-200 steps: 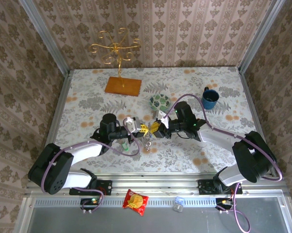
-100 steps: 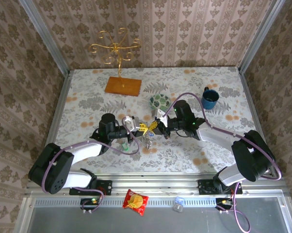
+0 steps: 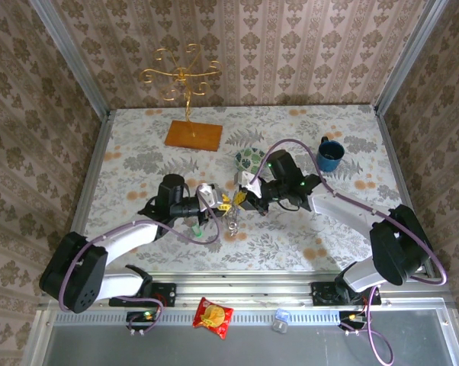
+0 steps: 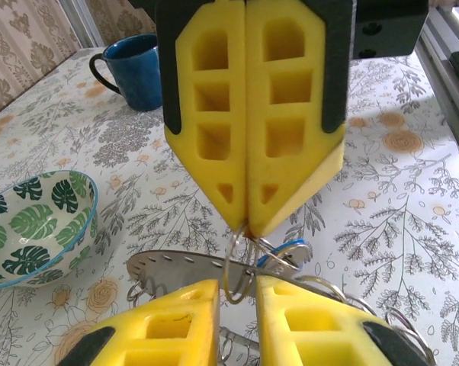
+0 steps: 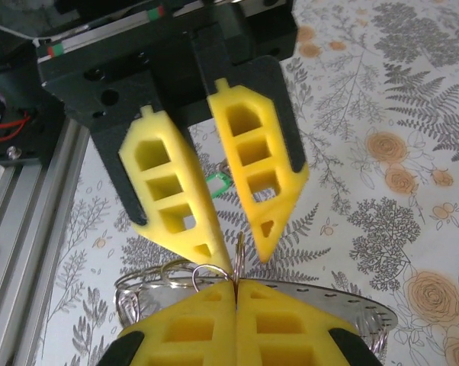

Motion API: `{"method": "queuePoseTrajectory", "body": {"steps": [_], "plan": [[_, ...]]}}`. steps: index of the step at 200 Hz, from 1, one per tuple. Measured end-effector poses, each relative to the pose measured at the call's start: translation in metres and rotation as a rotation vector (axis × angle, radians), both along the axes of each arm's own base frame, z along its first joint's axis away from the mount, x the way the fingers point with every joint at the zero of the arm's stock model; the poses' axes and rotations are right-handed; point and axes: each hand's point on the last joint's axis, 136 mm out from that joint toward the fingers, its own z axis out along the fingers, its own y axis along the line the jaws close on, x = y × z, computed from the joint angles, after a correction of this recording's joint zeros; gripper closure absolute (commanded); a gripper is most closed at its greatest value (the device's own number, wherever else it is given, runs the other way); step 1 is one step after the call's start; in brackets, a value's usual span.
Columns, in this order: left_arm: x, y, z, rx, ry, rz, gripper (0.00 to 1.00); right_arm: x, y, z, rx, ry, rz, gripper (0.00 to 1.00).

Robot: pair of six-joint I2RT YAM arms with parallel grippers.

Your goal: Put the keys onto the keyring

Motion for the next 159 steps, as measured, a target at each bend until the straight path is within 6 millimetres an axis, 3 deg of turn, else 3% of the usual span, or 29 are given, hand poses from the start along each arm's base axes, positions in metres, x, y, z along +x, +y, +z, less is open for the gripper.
{"method": "queuePoseTrajectory", "body": {"steps": [46, 76, 104, 112, 145, 159], "plan": [[0.000, -0.001, -0.001, 0.020, -0.001, -0.014, 0.84, -0.005, 0.008, 0.001, -0.056, -0.030, 0.052, 1.00], [-0.001, -0.003, -0.001, 0.022, 0.002, -0.036, 1.00, -0.008, 0.012, 0.002, -0.067, -0.042, 0.075, 1.00], [-0.005, -0.003, -0.001, 0.020, 0.013, -0.058, 1.00, -0.008, 0.012, 0.002, -0.068, -0.040, 0.074, 1.00], [-0.006, -0.004, -0.001, 0.018, 0.015, -0.062, 1.00, -0.005, 0.012, 0.003, -0.061, -0.038, 0.062, 0.97], [-0.007, -0.004, -0.001, 0.016, 0.016, -0.066, 1.00, 0.008, -0.006, 0.000, -0.029, -0.031, -0.061, 0.71], [-0.006, -0.004, -0.001, 0.017, 0.015, -0.064, 1.00, 0.016, -0.021, -0.004, -0.034, -0.037, -0.161, 0.69]]}}
